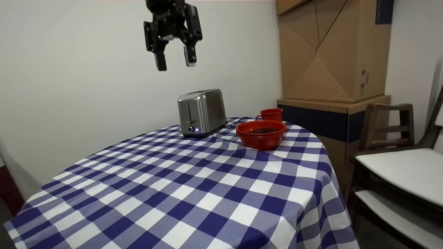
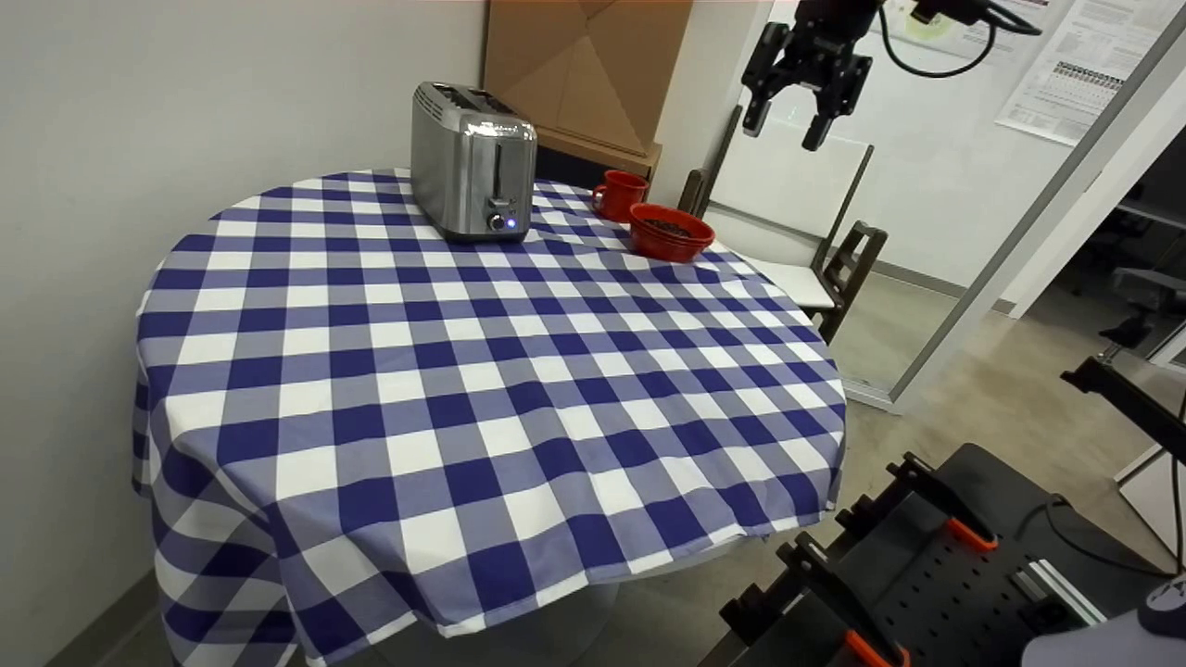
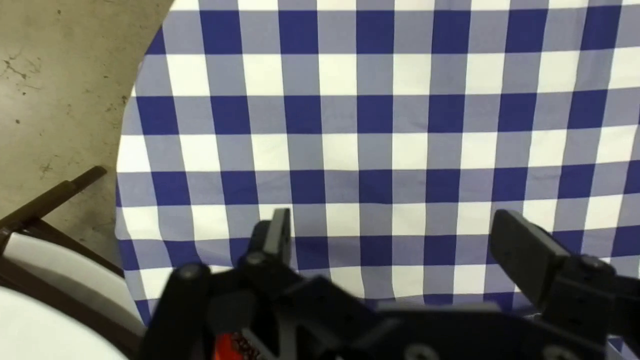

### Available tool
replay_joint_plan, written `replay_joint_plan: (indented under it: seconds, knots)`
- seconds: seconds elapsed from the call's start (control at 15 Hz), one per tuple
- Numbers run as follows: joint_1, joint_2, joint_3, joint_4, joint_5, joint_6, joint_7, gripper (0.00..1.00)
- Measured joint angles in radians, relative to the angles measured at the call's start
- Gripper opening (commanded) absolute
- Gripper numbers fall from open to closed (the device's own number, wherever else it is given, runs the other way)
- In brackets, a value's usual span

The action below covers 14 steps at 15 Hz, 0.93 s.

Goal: Turn off the toaster

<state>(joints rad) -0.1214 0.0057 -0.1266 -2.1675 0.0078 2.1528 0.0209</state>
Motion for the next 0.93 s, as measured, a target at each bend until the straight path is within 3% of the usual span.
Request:
replay_joint_plan:
  seconds: [0.47, 0.93]
  knots:
    - [0.021, 0.335, 0.042, 0.327, 0.002, 0.001, 0.041, 1.0]
    - [0.072, 0.57, 0.058, 0.55, -0.004, 0.008, 0.066, 1.0]
